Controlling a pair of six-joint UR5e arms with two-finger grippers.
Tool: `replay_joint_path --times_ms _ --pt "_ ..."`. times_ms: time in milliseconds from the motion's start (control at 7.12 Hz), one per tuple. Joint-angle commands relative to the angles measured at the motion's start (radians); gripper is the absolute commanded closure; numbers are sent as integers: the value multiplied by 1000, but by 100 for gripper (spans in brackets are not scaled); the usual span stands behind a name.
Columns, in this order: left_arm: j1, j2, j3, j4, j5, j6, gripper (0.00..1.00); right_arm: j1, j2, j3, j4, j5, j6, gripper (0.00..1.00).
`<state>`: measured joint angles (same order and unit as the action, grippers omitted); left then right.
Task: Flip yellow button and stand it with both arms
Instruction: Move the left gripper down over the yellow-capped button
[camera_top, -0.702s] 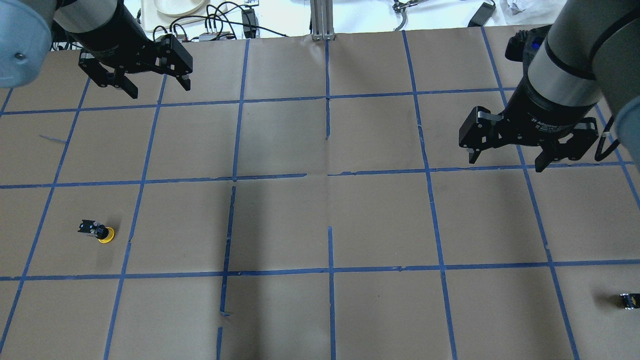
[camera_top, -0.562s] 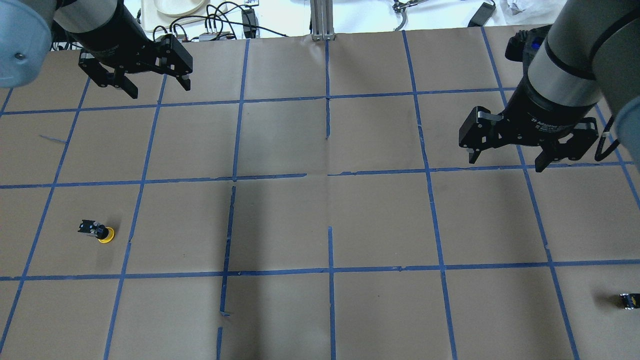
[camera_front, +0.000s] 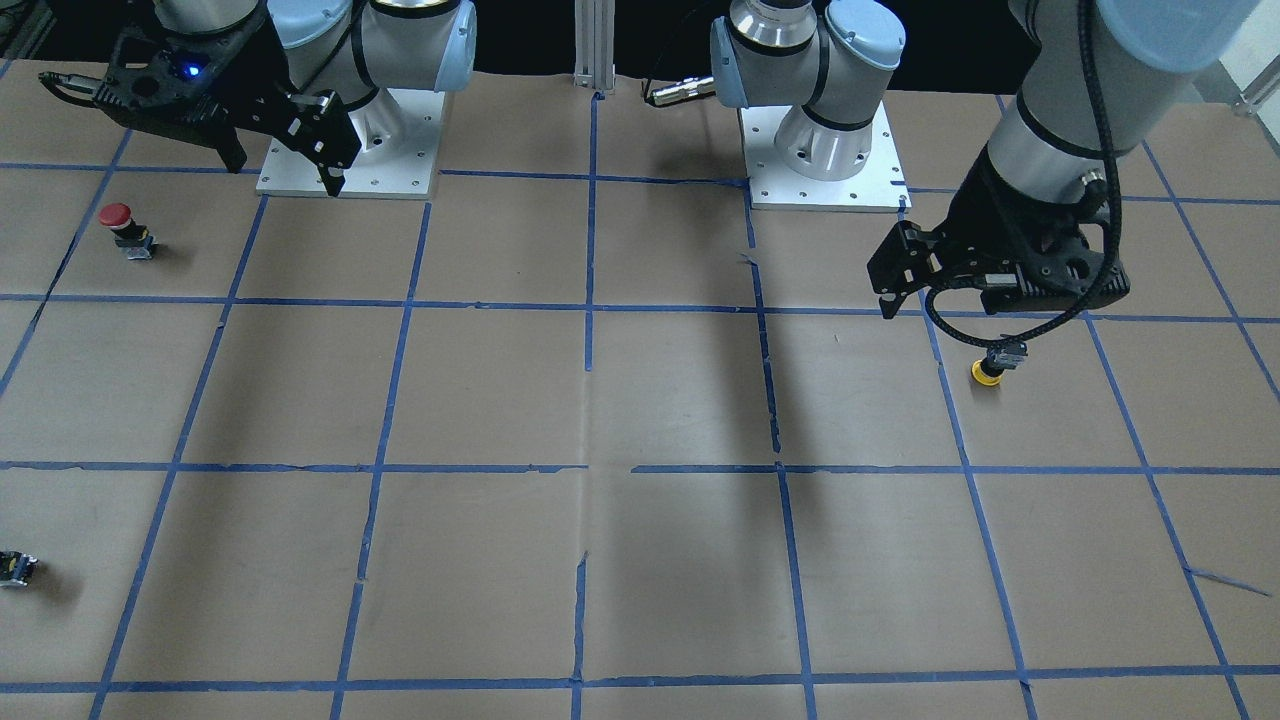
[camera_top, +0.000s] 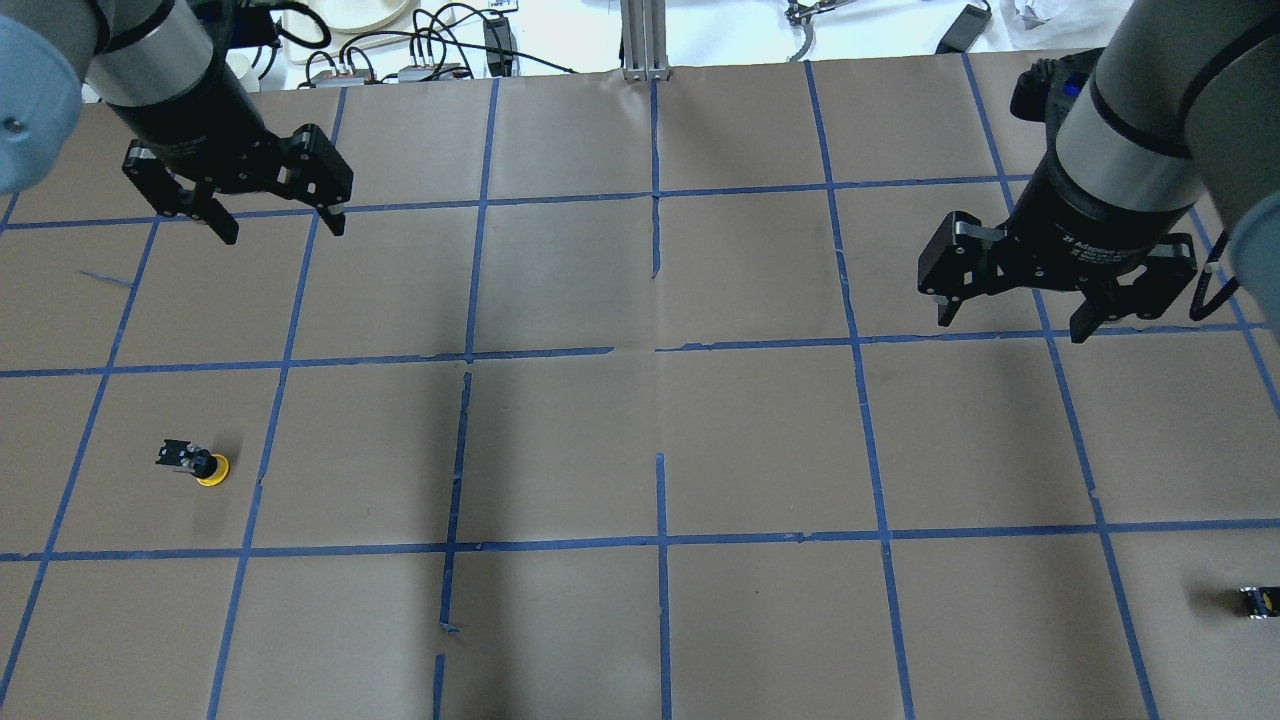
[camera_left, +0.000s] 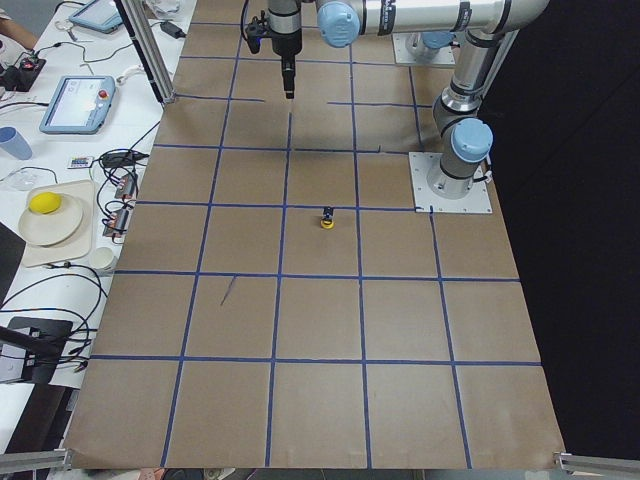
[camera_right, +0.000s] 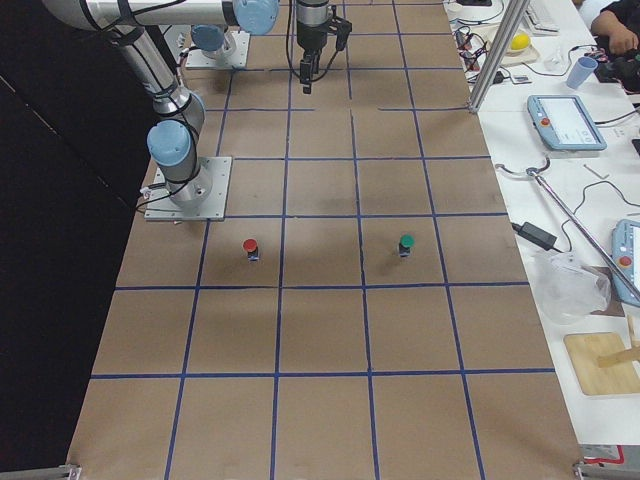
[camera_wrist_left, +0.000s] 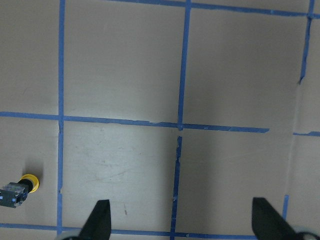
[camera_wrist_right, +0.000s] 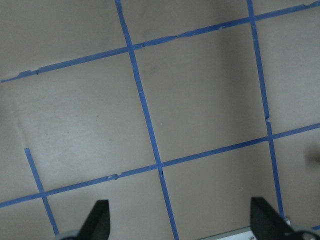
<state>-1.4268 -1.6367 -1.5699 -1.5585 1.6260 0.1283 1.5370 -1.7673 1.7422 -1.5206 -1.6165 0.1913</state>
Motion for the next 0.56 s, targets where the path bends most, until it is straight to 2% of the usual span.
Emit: replay_joint_path --times_ms 0,140,421 --pt "185 24 -154 46 31 241 0 0 0 -1 -1 0 0 0" --pt "275 34 -235 131 26 354 0 0 0 2 -1 0 2 0" --pt "441 29 -442 420 18 471 0 0 -1 2 -1 1 10 0"
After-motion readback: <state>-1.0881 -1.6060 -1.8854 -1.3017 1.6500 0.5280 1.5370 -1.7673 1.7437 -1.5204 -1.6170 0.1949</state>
